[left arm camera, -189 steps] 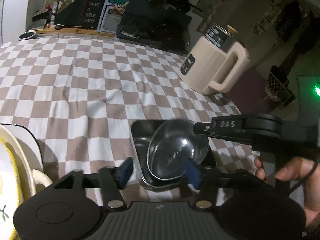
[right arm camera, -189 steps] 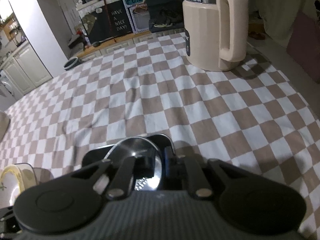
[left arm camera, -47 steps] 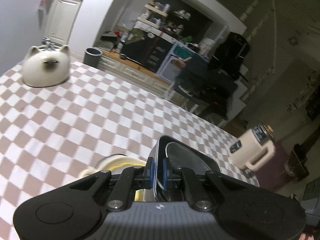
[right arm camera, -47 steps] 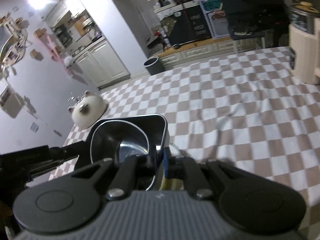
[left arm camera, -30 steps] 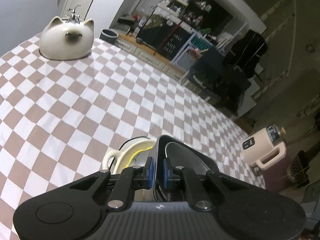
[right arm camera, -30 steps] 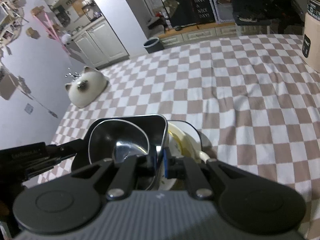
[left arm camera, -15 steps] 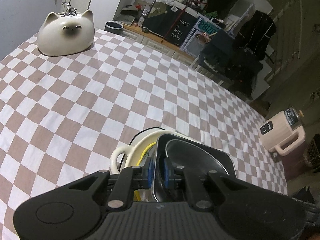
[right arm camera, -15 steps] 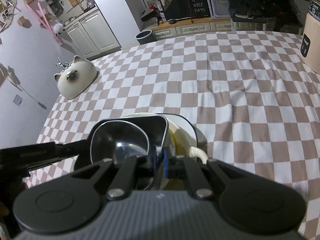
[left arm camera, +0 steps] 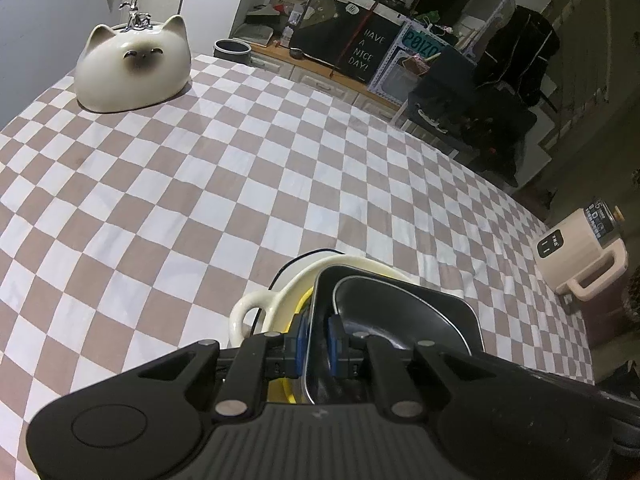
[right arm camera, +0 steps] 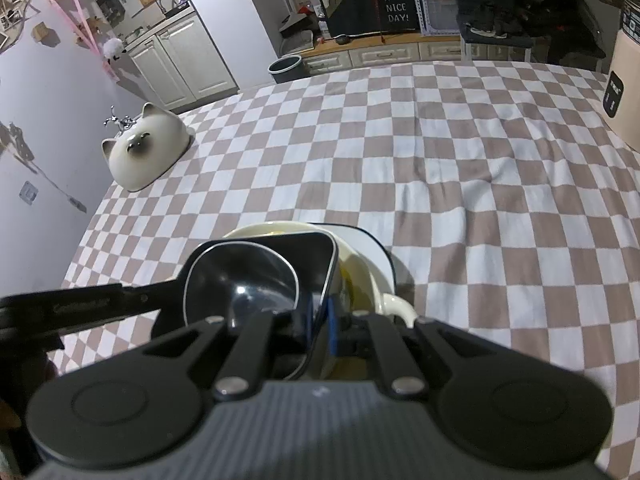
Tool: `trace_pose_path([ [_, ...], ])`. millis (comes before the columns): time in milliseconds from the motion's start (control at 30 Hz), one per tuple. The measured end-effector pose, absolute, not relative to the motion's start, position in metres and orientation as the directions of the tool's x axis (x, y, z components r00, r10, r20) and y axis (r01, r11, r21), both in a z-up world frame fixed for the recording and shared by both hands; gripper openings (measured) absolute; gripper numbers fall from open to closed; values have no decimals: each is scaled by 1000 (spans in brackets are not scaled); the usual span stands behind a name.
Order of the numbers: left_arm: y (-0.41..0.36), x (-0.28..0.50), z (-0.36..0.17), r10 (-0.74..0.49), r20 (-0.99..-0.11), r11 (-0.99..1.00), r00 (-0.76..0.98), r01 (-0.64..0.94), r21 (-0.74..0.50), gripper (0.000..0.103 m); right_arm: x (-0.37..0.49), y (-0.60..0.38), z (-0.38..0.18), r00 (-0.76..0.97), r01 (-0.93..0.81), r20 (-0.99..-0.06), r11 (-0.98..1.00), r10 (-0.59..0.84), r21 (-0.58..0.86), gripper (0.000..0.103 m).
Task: Organize plates and bowls
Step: 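Lift and carry the pan with the bowl over the stacked dishes with both tools, then lower the pan into the lemon-print bowl on the stack and open both tools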
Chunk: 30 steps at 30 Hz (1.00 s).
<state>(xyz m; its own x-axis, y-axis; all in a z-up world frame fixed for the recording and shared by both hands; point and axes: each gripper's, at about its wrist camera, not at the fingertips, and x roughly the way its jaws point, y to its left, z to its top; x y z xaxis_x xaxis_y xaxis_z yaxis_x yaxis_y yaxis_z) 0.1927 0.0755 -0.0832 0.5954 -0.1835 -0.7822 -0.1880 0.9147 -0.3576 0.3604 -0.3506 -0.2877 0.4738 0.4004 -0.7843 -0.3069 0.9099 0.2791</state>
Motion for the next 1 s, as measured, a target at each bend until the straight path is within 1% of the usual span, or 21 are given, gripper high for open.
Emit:
trace_pose_path([
  [167, 72, 194, -85, -173, -793, 924, 583, -182, -336, 11, 364, -350, -293, 470, -304, -792, 914, 389, 269, 10],
  [333, 74, 192, -84, -185, -785, 921, 591, -176, -349, 12, 363, -349, -297, 474, -320, -792, 913, 385, 252, 9],
  [1000, 75, 184, -83, -204, -801, 926, 563, -155, -345, 12, 359, -354, -299, 435, -339, -799, 898, 415, 282, 10],
])
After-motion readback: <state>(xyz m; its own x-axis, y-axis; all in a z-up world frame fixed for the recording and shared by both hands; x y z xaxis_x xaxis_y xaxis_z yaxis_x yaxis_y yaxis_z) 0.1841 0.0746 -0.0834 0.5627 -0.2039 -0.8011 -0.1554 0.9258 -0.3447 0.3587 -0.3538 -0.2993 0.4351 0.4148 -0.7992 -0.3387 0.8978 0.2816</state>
